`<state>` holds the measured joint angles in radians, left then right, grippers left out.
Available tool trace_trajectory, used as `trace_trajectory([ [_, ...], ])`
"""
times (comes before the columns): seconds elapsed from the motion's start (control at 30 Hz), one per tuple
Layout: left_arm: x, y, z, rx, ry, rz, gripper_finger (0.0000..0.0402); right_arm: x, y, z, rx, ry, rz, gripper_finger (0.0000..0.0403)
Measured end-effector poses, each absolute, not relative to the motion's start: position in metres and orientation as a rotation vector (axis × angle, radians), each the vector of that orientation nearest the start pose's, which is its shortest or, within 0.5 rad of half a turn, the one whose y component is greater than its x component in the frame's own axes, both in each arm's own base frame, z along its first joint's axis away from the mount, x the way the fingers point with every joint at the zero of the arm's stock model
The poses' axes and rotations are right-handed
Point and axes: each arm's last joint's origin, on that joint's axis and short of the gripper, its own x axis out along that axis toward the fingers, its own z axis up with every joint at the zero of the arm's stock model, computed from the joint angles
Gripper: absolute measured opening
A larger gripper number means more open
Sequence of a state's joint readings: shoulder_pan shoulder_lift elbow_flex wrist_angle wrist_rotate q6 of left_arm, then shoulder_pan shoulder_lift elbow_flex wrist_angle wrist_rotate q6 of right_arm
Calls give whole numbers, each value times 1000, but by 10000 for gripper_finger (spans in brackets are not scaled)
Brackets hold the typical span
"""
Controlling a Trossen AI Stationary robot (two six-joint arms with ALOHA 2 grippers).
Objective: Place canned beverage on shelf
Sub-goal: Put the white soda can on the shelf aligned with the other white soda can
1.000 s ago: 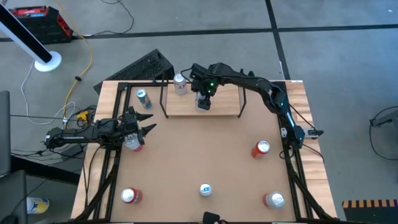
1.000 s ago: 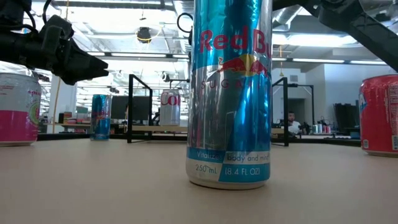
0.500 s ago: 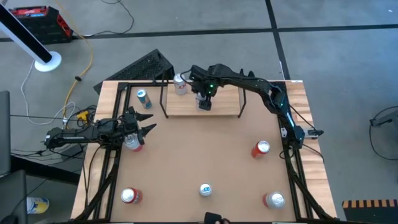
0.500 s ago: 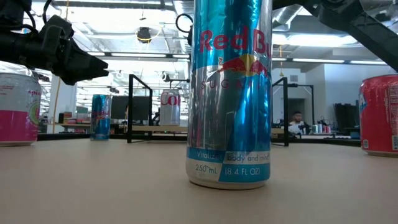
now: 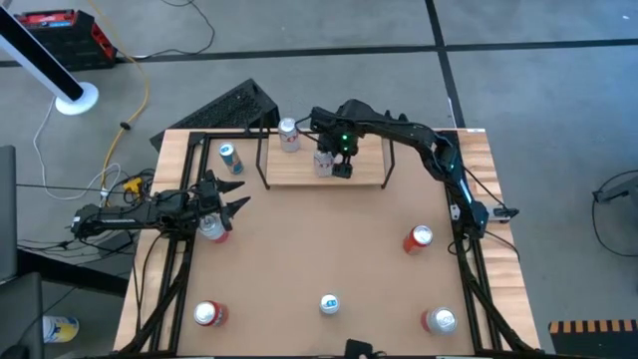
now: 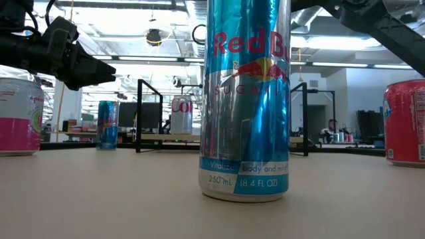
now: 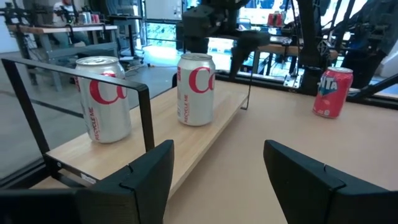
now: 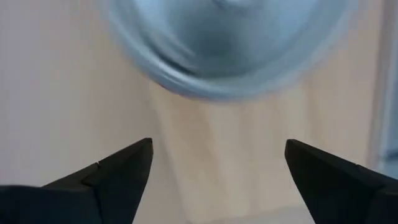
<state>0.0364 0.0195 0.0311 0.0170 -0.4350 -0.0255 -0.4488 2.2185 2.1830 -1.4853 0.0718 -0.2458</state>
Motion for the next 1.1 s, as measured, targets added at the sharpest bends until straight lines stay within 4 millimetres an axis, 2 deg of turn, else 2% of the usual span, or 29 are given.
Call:
trace_trajectory([
  [0.13, 93, 16, 174, -37, -37, 497, 234, 384, -195, 269, -21, 1592, -317, 355],
  [0.27, 93, 17, 174, -52, -42, 519, 234, 374, -208, 269, 12, 1625, -314, 283],
  [0.33, 93, 17, 174, -57, -43, 519, 234, 368, -216, 269, 49, 1628, -318, 231],
  [0.5, 93, 17, 174, -70, -47, 519, 234, 351, -236, 277, 171, 1566, -296, 45],
  [0.53, 93, 17, 174, -71, -47, 520, 234, 350, -236, 280, 194, 1538, -269, 25],
  [0.6, 93, 17, 174, -73, -47, 522, 234, 347, -238, 284, 239, 1496, -229, 22],
  [0.83, 93, 17, 174, -80, -49, 522, 234, 360, -231, 285, 207, 1420, -213, 14],
  [1.1, 93, 17, 174, -79, -48, 521, 234, 374, -222, 251, 216, 1407, -222, 16],
])
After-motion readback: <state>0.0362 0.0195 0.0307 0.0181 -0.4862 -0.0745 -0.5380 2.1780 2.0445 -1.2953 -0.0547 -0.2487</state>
